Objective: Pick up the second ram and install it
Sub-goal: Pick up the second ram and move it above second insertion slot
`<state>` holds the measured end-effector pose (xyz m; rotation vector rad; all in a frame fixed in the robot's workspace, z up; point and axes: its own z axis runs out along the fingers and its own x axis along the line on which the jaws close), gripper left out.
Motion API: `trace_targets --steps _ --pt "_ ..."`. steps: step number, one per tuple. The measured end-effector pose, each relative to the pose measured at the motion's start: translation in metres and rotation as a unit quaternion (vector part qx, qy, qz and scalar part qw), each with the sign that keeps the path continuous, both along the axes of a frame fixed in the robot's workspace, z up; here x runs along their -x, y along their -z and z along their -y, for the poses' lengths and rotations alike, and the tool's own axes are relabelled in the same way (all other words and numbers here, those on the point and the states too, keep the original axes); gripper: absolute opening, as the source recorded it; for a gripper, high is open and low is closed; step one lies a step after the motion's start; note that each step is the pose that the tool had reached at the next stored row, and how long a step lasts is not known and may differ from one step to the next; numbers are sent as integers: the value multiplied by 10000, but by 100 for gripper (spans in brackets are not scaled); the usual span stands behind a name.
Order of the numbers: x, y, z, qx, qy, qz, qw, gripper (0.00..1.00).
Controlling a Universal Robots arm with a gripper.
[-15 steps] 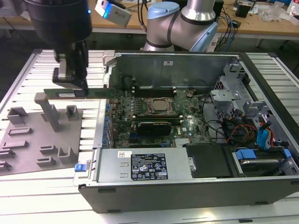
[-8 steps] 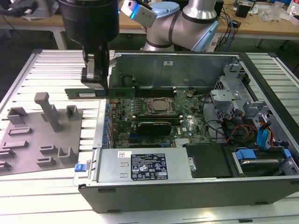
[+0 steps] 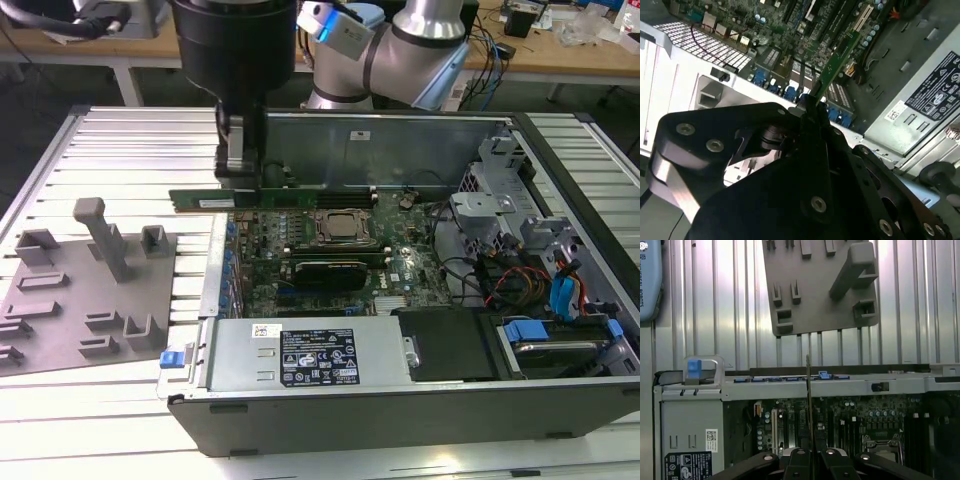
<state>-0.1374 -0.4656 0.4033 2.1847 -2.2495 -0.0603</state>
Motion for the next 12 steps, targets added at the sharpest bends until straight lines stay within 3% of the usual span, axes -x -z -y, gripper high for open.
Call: trace_targets --steps 2,5,9,12 --pt "-57 0 0 0 0 0 10000 14" --pt "-252 0 -1 0 1 -2 10000 14" --pt "-360 7 -1 -13 108 -2 9999 14" --pt "-491 21 -5 -14 193 -2 9998 14"
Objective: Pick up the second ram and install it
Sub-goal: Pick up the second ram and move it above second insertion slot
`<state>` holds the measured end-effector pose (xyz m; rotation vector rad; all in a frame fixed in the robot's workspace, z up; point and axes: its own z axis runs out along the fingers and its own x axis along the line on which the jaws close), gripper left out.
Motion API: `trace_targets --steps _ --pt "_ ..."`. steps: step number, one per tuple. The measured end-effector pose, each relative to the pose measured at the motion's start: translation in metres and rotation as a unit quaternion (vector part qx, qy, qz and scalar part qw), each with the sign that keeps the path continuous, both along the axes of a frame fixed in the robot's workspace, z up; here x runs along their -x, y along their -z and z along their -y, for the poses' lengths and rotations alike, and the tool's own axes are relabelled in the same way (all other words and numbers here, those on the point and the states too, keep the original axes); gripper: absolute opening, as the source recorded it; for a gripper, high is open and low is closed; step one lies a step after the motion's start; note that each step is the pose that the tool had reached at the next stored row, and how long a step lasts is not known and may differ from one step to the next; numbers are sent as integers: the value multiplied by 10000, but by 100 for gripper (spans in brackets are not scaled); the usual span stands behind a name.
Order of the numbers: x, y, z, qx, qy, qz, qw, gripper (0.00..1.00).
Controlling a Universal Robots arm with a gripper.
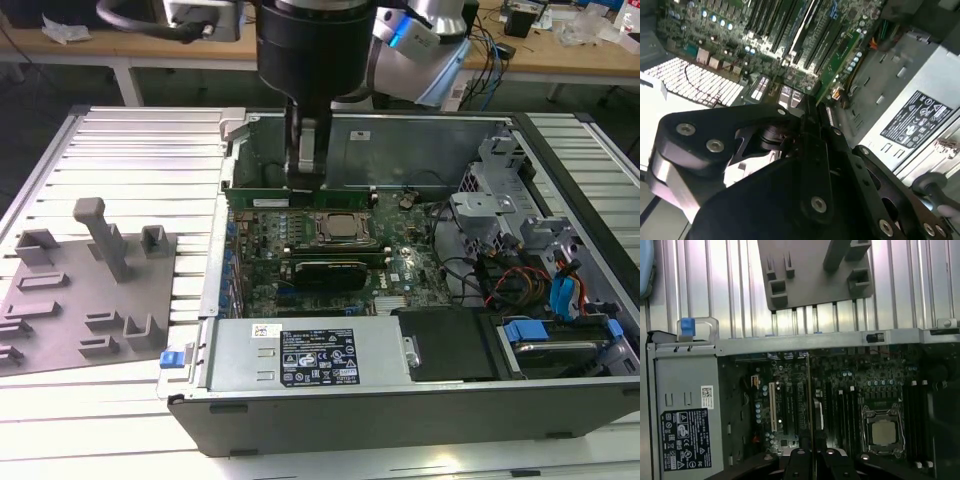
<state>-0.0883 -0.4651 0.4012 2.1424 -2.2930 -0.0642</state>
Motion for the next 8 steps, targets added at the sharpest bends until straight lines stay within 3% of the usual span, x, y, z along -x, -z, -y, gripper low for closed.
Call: trace_targets --steps 2,4,8 --pt "-148 12 -7 0 34 0 10000 14" --pt "-220 18 -13 1 43 -1 10000 14" --pt "-492 87 -65 0 96 -17 10000 14"
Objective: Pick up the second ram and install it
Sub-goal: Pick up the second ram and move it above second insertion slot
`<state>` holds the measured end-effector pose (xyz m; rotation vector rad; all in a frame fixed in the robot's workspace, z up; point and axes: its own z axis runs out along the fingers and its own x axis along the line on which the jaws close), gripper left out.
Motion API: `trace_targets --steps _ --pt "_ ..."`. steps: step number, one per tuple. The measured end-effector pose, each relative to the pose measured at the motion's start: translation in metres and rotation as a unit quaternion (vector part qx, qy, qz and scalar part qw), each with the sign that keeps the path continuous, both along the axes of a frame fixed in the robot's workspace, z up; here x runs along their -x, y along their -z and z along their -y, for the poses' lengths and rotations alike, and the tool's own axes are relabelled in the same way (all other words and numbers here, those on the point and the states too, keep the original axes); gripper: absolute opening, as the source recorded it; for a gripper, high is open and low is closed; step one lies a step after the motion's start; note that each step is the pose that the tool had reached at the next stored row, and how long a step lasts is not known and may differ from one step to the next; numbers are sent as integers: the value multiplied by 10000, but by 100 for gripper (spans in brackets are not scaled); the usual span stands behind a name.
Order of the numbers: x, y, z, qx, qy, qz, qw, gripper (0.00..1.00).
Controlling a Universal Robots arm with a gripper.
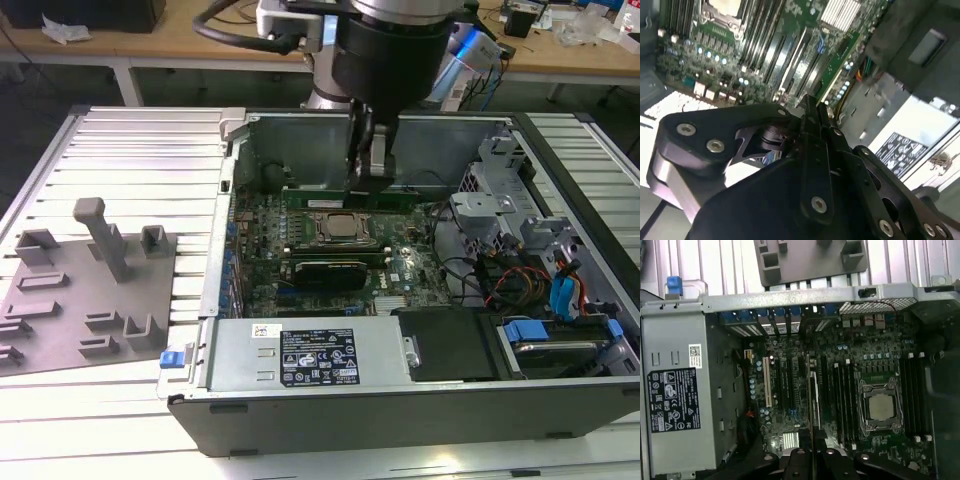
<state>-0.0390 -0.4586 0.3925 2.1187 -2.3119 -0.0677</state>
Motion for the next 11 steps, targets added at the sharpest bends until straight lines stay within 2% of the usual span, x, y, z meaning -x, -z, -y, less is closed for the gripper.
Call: trace_targets --steps 2,3,4,5,6,7,11 --pt "-42 17 -9 -3 22 -2 10000 14" --pt "-70 32 -13 -19 66 -3 10000 14" --pt "-84 41 -14 -62 109 -3 9999 14" --pt "-91 48 -14 -162 159 -4 9997 14" --pt "-98 54 -14 -241 189 -5 9995 14" --pt "-148 98 -21 -280 210 -6 9994 14" --pt "-290 161 -71 -280 212 -11 9994 14"
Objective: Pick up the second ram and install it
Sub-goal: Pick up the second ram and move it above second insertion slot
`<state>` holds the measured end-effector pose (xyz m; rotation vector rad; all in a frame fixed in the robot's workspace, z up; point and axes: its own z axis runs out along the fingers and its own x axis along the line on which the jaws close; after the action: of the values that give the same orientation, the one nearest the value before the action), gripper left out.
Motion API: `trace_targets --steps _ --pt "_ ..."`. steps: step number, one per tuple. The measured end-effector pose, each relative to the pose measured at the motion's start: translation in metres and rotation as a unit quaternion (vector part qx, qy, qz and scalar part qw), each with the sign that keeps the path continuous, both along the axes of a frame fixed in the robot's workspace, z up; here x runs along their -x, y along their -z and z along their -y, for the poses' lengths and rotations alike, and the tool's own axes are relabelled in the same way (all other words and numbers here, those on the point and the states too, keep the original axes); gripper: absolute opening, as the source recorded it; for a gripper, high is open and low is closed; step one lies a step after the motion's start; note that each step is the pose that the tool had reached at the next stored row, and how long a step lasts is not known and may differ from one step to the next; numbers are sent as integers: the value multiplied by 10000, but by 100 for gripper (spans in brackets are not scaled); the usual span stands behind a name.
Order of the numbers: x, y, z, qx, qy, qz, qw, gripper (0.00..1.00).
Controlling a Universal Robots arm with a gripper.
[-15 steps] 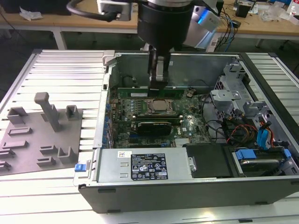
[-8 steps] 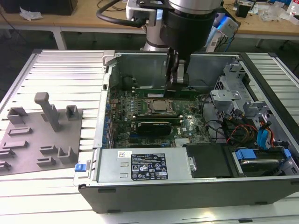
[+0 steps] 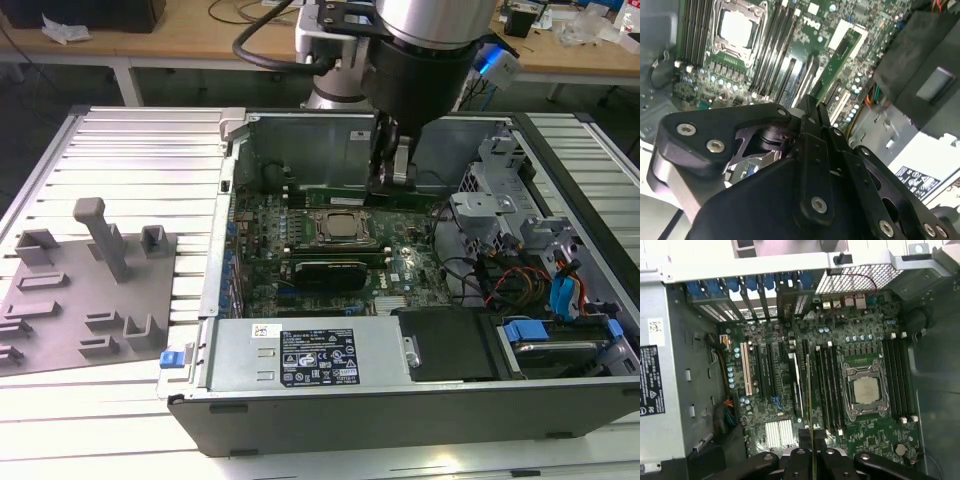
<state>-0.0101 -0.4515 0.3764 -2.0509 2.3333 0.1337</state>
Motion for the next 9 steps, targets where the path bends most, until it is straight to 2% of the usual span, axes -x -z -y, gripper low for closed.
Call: trace_targets --steps 3,9 --pt "-153 72 -40 -1 1 -4 10000 14" --pt "-317 162 -88 -1 2 -9 10000 14"
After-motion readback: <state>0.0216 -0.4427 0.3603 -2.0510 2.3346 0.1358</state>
